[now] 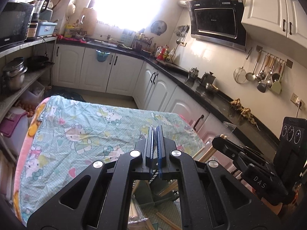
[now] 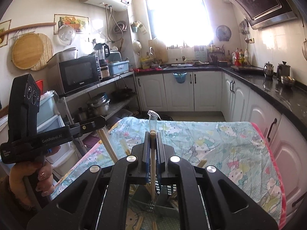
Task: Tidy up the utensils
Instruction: 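Raise the left tool's chopstick over the caddy while the right tool carries its chopstick there, then lower and open the left tool into the caddy while the right tool releases its chopstick, then move both open tools back toward the remaining chopsticks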
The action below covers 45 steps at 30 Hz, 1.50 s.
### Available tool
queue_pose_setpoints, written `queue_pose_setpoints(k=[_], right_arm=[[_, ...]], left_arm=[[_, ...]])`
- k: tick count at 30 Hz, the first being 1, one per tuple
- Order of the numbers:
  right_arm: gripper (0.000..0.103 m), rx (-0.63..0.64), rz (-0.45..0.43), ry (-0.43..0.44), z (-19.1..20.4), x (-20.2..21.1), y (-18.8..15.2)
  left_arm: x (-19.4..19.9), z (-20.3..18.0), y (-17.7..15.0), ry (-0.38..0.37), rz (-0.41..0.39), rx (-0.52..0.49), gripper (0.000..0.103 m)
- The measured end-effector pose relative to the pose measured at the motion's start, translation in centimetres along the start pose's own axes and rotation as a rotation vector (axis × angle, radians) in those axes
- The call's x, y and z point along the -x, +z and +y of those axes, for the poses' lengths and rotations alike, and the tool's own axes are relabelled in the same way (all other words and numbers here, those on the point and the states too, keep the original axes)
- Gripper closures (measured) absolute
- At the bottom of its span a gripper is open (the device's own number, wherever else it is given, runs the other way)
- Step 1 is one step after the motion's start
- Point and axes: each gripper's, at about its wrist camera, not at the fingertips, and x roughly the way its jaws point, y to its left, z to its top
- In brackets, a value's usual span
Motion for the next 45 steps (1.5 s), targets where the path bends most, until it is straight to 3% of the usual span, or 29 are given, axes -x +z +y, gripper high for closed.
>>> queue_pose_setpoints(k=[14,15,17,19,24,26,31,37,45], right_arm=[[0.097,-0.005,0.080,-0.036,0.0,-2.1,-2.3],[0.097,-0.007,0.085,-0.038,-0.1,-2.1,-2.4],[0.092,-0.014,0.094,-0.044,-0.2,-2.2,-2.6],[0.080,-0.021,0.093,-0.048,-0.4,-2.0,-2.7],[0.075,-0.024,0.094,-0.054,-0.9,-1.4,-2.9],[0.072,-0.022,0.093,-0.058,-1.1,-1.0,-2.9],[0.061,-0.021,0.082,-0.068,-1.2,0.4,-2.9],[0.052,-0.018,0.071,-0.070,-1.3,2.1,-3.2],[0.048,-0.008,0.073,-0.058,-0.6,4.3,-4.1]], left_arm=[[-0.7,0.4,-1.8,0.032,0.043,-0.011,0.100],[-0.6,0.4,-1.9,0.037,0.042,-0.014,0.096],[-0.3,0.3,-1.8,0.048,0.040,-0.020,0.078],[0.1,0.3,-1.8,0.056,0.032,-0.022,0.071],[1.5,0.2,-1.5,0.075,0.012,-0.015,0.054],[2.3,0.1,-1.4,0.082,-0.002,-0.009,0.038],[3.9,-0.1,-1.2,0.094,-0.021,-0.007,0.012],[5.7,0.0,-2.1,0.116,-0.025,0.001,0.010],[7.5,0.4,-4.3,0.143,-0.012,0.031,0.010]])
